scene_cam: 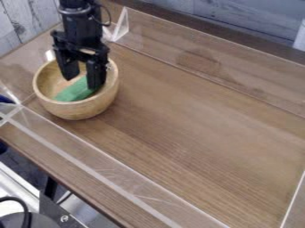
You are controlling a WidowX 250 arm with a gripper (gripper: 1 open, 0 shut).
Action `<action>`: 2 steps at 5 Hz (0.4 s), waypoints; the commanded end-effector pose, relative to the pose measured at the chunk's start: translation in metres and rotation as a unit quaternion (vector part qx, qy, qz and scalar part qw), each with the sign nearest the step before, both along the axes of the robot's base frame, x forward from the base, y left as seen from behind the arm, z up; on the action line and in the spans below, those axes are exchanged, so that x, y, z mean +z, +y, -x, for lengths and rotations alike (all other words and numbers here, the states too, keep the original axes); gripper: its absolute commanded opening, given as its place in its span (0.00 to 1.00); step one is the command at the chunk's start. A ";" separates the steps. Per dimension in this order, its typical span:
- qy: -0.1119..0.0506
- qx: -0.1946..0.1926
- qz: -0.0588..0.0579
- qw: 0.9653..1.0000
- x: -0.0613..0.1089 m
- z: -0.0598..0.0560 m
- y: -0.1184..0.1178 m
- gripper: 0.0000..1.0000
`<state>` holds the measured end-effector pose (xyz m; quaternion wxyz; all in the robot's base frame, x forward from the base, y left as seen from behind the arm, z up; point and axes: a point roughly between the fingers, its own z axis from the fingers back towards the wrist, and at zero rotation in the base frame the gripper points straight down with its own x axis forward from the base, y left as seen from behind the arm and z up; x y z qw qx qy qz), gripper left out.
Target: Remove the green block from inside the brown bowl and put it on the table
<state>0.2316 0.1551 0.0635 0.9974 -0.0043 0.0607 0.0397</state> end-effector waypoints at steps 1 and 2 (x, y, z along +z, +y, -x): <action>-0.029 0.005 -0.018 0.999 0.006 -0.015 0.014 1.00; -0.029 0.007 -0.018 0.999 0.002 -0.020 0.015 1.00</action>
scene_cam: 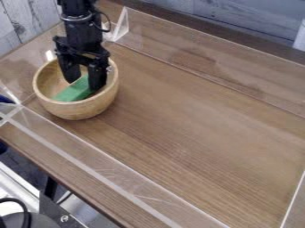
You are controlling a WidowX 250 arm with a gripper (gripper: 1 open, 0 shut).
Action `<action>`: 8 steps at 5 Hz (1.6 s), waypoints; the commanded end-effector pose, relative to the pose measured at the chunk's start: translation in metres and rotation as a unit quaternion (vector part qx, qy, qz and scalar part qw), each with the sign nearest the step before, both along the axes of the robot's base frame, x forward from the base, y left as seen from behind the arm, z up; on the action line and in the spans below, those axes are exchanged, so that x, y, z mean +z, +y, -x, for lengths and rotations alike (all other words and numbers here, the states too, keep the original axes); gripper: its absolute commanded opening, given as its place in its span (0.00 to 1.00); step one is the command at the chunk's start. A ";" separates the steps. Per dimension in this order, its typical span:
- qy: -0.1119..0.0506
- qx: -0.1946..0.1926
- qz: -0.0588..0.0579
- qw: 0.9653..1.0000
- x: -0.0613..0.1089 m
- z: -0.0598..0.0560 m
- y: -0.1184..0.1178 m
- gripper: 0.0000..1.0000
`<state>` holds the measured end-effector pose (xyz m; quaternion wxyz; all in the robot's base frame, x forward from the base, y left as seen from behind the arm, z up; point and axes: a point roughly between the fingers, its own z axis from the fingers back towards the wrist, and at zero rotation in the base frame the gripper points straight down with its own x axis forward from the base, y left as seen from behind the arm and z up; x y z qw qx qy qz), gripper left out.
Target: Remove the green block from inside the brown bowl and put it on the table
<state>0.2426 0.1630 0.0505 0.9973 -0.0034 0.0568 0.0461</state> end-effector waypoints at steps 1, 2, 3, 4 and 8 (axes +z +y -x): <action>-0.026 0.001 -0.015 1.000 0.013 -0.012 0.006 1.00; -0.027 0.000 -0.012 1.000 0.015 -0.015 0.004 1.00; -0.026 0.001 -0.012 1.000 0.013 -0.017 0.005 1.00; -0.026 0.001 -0.012 1.000 0.010 -0.019 0.006 1.00; -0.021 0.004 -0.007 1.000 0.000 -0.024 0.012 1.00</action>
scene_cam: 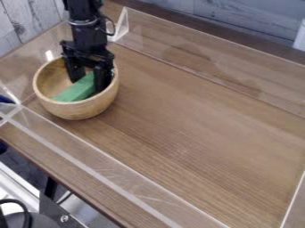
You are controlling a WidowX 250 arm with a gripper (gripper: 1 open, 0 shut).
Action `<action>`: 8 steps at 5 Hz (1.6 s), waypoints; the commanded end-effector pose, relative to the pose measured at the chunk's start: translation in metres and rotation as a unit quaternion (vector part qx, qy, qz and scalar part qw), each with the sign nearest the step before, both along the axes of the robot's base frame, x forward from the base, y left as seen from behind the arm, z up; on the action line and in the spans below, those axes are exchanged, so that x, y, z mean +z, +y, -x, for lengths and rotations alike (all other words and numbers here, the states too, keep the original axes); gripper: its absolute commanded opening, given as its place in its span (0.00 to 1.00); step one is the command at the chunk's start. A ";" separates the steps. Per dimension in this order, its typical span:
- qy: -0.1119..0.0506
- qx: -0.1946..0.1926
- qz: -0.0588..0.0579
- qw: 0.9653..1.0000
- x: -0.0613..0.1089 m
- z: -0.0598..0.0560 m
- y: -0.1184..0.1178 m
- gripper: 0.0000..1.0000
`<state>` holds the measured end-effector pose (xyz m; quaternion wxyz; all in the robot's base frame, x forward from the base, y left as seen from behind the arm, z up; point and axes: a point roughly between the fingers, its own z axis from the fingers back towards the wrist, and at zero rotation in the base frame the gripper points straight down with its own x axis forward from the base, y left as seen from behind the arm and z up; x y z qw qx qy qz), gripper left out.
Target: Remove the green block from inside the brown bowl and put it on the table
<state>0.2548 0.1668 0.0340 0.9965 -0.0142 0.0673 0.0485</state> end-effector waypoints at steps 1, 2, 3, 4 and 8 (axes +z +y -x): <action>-0.031 0.001 -0.015 0.999 0.018 -0.012 0.009 1.00; -0.031 0.004 -0.011 0.999 0.019 -0.012 0.010 1.00; -0.029 0.005 -0.011 0.999 0.016 -0.012 0.010 0.00; -0.030 0.006 -0.011 0.999 0.017 -0.012 0.010 0.00; -0.058 0.002 -0.002 0.998 0.052 -0.020 -0.003 0.00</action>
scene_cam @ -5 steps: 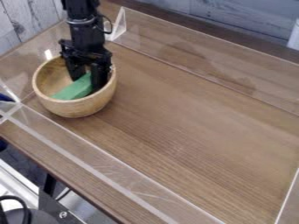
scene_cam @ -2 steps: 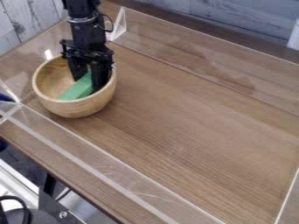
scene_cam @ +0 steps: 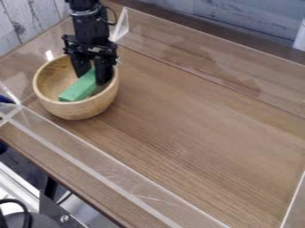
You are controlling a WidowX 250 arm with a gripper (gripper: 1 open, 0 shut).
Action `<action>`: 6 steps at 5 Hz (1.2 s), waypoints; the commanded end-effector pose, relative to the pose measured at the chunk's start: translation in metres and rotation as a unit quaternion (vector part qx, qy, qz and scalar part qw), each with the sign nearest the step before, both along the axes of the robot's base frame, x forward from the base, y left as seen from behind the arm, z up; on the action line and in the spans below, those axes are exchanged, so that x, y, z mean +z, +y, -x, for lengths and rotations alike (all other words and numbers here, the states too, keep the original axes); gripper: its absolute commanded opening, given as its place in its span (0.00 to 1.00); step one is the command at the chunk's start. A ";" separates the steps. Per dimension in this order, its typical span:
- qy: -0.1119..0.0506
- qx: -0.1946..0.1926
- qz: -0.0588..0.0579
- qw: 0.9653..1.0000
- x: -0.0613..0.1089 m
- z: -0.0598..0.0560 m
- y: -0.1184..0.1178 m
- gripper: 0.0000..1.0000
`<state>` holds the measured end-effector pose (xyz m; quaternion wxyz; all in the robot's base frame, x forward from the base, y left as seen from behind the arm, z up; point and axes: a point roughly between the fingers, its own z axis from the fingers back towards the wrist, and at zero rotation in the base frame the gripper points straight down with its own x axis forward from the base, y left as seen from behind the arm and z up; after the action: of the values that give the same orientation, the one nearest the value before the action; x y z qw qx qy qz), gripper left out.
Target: Remove the green block from inside the brown bowl and put it on the table
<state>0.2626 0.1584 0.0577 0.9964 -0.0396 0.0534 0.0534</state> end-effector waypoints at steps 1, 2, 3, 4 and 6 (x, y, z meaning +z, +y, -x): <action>-0.051 -0.011 -0.023 0.998 0.036 -0.015 -0.004 0.00; -0.057 -0.014 -0.021 0.998 0.043 -0.017 -0.008 0.00; -0.062 -0.016 -0.018 0.998 0.050 -0.019 -0.012 0.00; -0.068 -0.019 -0.015 0.997 0.056 -0.020 -0.017 0.00; -0.085 -0.041 -0.002 0.996 0.075 -0.024 -0.049 0.00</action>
<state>0.2822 0.1061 0.1129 0.9985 -0.0532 0.0033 0.0095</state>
